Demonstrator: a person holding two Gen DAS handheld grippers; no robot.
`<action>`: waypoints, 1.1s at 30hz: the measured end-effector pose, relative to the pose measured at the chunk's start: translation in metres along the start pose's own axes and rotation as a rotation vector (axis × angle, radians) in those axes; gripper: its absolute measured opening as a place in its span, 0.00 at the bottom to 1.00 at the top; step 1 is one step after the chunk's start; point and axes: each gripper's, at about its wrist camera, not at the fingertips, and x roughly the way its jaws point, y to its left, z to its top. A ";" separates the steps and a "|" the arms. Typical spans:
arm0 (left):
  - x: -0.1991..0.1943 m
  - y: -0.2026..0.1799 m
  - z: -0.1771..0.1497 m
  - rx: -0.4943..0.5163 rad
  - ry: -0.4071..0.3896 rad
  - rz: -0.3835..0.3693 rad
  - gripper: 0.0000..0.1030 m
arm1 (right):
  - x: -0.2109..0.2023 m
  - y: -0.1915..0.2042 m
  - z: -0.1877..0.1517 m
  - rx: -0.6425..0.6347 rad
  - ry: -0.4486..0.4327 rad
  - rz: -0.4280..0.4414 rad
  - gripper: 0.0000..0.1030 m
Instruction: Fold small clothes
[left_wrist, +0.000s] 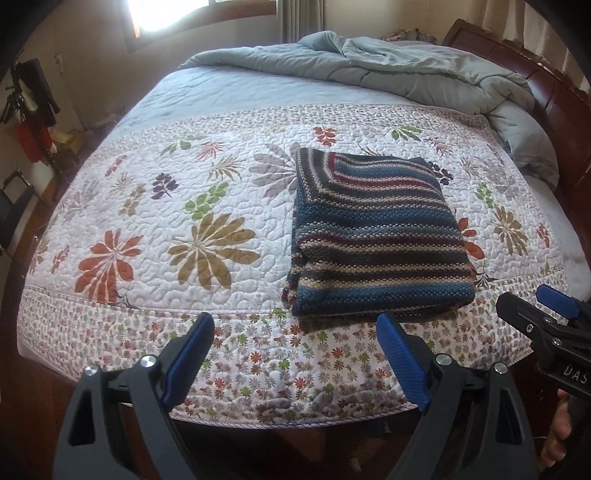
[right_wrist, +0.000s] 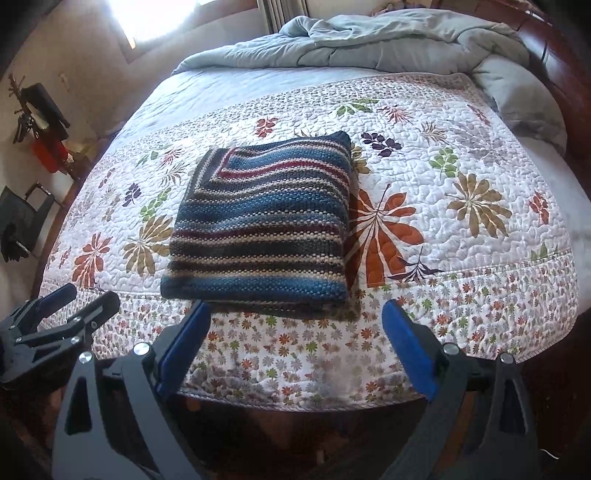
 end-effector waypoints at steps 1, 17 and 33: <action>0.000 0.000 0.000 0.000 0.000 0.003 0.87 | 0.000 0.001 0.000 -0.004 -0.001 -0.007 0.91; 0.013 0.001 -0.006 0.009 0.038 0.009 0.87 | 0.008 0.009 -0.004 -0.021 0.021 -0.017 0.91; 0.015 -0.003 -0.007 0.024 0.044 0.001 0.88 | 0.012 0.005 -0.006 -0.016 0.029 -0.015 0.91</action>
